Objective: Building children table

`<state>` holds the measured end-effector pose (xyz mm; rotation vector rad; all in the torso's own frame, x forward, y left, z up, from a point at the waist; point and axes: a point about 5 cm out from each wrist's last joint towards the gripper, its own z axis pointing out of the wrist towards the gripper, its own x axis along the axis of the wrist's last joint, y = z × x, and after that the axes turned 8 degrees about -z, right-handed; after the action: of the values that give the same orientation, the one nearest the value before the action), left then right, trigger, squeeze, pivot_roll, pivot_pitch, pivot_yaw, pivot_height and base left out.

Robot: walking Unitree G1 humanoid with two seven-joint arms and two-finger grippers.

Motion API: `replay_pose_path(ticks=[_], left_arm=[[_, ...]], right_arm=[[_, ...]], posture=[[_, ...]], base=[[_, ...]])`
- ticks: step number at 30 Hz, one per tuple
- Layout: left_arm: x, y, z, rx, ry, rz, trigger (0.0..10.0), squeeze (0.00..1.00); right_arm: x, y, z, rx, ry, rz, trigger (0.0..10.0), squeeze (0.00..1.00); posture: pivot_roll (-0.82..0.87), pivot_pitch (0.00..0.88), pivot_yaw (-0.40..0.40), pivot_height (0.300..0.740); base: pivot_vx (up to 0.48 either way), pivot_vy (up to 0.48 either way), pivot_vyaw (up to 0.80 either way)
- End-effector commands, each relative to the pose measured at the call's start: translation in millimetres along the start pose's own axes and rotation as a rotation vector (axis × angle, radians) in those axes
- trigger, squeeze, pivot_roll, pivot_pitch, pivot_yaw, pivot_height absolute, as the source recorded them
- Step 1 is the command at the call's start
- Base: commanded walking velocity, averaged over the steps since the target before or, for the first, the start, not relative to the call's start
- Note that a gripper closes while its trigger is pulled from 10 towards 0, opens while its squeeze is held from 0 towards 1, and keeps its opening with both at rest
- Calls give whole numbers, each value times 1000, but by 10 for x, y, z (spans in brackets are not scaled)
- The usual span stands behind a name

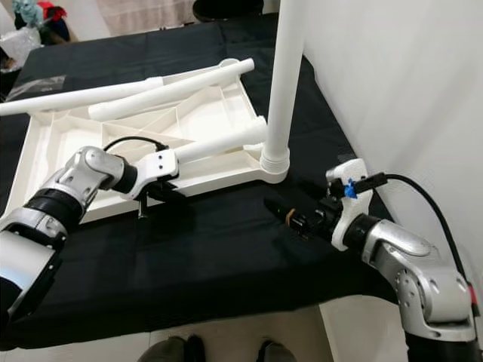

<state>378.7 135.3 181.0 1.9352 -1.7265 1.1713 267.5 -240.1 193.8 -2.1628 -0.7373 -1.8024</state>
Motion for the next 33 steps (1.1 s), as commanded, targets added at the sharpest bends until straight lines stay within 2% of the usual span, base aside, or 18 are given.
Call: replay_pose_path(ticks=[1,4,6,8,15,19,20,27,33], left_arm=[[-258,88,-72,-43,-78,-2,0,0],[-299,119,-106,-54,-75,6,0,0],[-387,183,-207,-65,-72,17,0,0],[-387,183,-207,-65,-72,17,0,0],[-539,350,-420,-62,-77,6,0,0],[-551,377,-451,-62,-79,7,0,0],[-567,434,-520,-61,-85,8,0,0],[-595,523,-648,-53,-116,4,0,0],[-597,553,-671,-56,-137,7,0,0]], right_arm=[[-38,140,4,-81,-23,-20,10000,0],[-25,187,-5,-96,-19,-28,10000,0],[-6,249,-25,-109,-18,-46,10000,0],[-6,249,-25,-109,-18,-46,10000,0],[35,315,-28,-125,13,-57,10000,0],[40,316,-22,-123,17,-59,10000,0],[43,336,-2,-125,26,-66,10000,0],[47,345,33,-124,39,-68,10000,0],[57,341,53,-124,48,-64,10000,0]], posture=[[27,174,63,740],[29,166,60,740],[23,160,60,740],[23,160,60,740],[26,151,49,740],[26,151,49,740],[25,148,45,740],[27,150,41,740],[30,151,40,740]], base=[[0,0,0],[0,0,0],[0,0,0],[0,0,0],[0,0,0],[0,0,0],[0,0,0],[0,0,0],[0,0,0]])
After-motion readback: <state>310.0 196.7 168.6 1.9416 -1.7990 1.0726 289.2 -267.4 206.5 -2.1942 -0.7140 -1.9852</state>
